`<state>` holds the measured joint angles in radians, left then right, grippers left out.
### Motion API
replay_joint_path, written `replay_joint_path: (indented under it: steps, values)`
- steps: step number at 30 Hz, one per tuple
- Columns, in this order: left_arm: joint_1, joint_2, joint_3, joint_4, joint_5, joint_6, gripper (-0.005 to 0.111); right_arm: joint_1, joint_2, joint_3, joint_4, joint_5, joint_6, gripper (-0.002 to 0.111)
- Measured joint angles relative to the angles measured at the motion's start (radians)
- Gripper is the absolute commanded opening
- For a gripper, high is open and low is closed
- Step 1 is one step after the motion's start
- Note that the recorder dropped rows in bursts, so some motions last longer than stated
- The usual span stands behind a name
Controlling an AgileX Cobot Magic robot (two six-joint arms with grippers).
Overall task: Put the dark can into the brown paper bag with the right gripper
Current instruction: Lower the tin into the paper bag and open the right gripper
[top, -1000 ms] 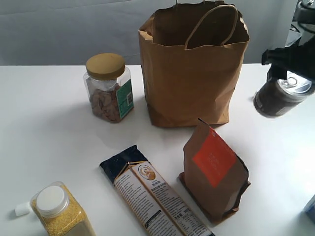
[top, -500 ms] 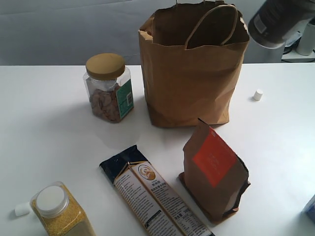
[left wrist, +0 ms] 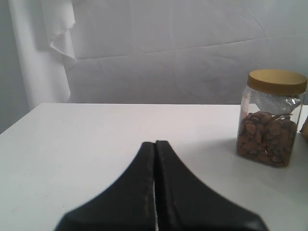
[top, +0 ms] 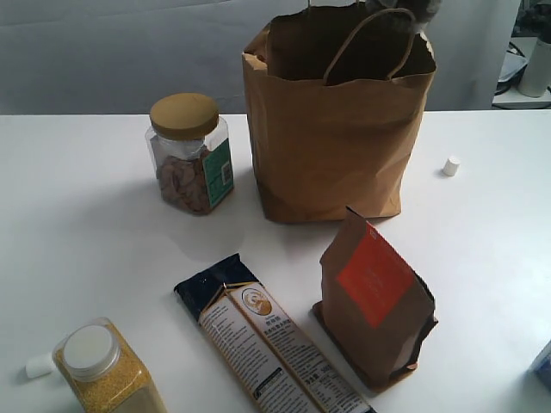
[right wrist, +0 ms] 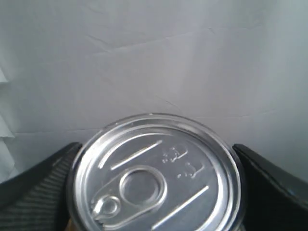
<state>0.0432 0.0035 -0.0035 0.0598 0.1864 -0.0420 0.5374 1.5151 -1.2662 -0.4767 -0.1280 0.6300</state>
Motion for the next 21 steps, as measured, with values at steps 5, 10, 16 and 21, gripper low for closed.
replay_joint_path:
  steps: [5,10,16,21]
  values:
    - [0.0,0.0,0.0,0.0,0.0,0.0,0.0,0.063,0.132,-0.116,-0.031,0.039,0.0,0.0]
    - [0.0,0.0,0.0,0.0,0.0,0.0,0.0,0.115,0.246,-0.196,-0.102,0.12,0.0,0.0]
    - [0.0,0.0,0.0,0.0,0.0,0.0,0.0,0.149,0.328,-0.23,-0.154,0.171,0.002,0.0]
    - [0.0,0.0,0.0,0.0,0.0,0.0,0.0,0.15,0.352,-0.23,-0.161,0.182,0.002,0.0]
